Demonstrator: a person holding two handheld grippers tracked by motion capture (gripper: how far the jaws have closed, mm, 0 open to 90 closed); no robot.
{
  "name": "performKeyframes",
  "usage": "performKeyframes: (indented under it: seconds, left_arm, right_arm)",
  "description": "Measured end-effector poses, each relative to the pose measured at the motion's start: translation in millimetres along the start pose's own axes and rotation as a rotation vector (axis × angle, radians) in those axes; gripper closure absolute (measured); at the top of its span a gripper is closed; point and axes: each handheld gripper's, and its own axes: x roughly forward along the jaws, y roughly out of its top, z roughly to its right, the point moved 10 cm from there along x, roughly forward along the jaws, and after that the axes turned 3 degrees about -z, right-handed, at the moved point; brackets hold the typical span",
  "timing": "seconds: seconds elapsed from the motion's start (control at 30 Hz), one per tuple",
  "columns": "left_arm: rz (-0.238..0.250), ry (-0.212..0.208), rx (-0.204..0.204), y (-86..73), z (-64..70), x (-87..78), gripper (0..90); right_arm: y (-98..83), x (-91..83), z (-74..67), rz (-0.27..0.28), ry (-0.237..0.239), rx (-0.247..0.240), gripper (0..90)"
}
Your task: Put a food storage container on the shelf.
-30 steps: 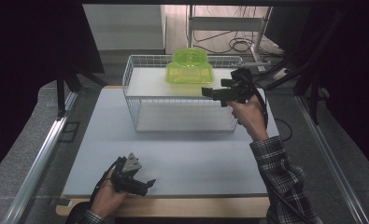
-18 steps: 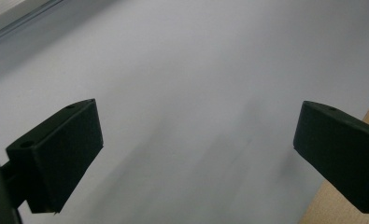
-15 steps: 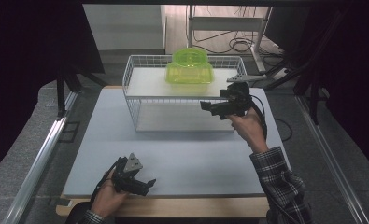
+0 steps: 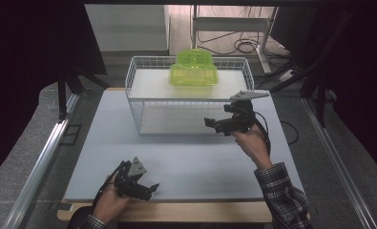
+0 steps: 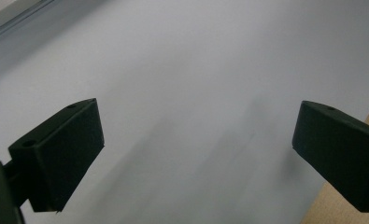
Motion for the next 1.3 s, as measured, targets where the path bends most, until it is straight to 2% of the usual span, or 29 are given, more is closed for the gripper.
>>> performKeyframes:
  seconds: [0.47, 0.77, 1.3]
  left_arm:
    - [-0.006, 0.003, 0.008, -0.5, 0.3, 0.0, 1.7]
    - [-0.014, 0.011, 0.031, -1.5, 0.2, -0.3, 1.6]
    - [-0.013, 0.02, 0.033, -2.7, -2.2, -0.8, 1.4]
  right_arm:
    - [-56.1, 7.6, 10.5, -0.051, -0.054, 0.001, 0.0]
    - [-76.3, 3.2, 11.9, -0.07, -0.087, -0.029, 0.0]
    - [-106.0, -8.5, 14.5, -0.08, -0.131, -0.02, 0.0]
